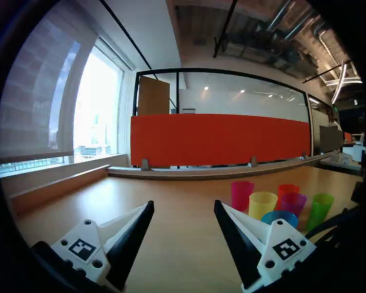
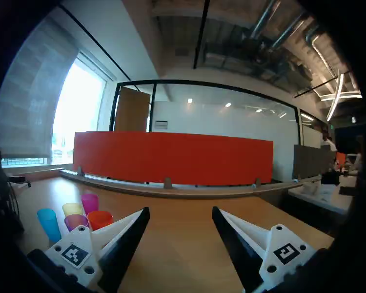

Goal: Pour water

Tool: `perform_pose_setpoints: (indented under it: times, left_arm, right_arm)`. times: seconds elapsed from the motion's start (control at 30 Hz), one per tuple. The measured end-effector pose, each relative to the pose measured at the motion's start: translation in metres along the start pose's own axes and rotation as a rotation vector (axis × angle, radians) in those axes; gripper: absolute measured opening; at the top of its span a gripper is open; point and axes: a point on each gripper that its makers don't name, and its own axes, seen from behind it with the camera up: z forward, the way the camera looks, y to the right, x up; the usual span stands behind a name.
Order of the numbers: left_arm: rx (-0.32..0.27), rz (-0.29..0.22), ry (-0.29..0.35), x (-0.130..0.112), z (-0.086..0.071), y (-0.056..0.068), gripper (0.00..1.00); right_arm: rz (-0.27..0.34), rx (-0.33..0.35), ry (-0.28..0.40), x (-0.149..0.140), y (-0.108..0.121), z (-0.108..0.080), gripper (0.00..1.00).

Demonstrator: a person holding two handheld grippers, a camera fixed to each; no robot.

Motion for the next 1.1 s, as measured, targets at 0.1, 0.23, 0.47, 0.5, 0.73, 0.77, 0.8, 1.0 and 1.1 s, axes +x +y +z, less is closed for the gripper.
perform_pose_setpoints:
  times: [0.1, 0.23, 0.47, 0.5, 0.73, 0.77, 0.8, 1.0, 1.1]
  left_arm:
    - [0.000, 0.000, 0.000, 0.000, 0.000, 0.000, 0.91]
    - [0.000, 0.000, 0.000, 0.000, 0.000, 0.000, 0.91]
    - [0.000, 0.000, 0.000, 0.000, 0.000, 0.000, 0.91]
    - [0.000, 0.000, 0.000, 0.000, 0.000, 0.000, 0.91]
    - [0.000, 0.000, 0.000, 0.000, 0.000, 0.000, 0.91]
    - [0.000, 0.000, 0.000, 0.000, 0.000, 0.000, 0.91]
    - [0.000, 0.000, 0.000, 0.000, 0.000, 0.000, 0.91]
    - [0.000, 0.000, 0.000, 0.000, 0.000, 0.000, 0.91]
    - [0.000, 0.000, 0.000, 0.000, 0.000, 0.000, 0.91]
  right_arm:
    - [-0.009, -0.007, 0.000, -0.008, 0.003, 0.000, 0.99]
    - [-0.020, -0.011, -0.006, -0.021, 0.005, 0.002, 0.99]
    - [-0.009, 0.003, -0.006, -0.036, 0.003, 0.008, 0.99]
    - [-0.007, 0.002, -0.008, -0.039, 0.003, 0.009, 0.99]
    - [0.022, -0.005, -0.025, -0.052, 0.011, 0.013, 0.99]
    - [0.029, -0.006, -0.026, -0.053, 0.012, 0.014, 0.99]
    - [0.036, -0.006, -0.028, -0.054, 0.013, 0.014, 0.99]
    - [0.065, -0.004, -0.027, -0.054, 0.017, 0.015, 0.99]
    - [0.065, -0.003, -0.029, -0.054, 0.018, 0.015, 0.99]
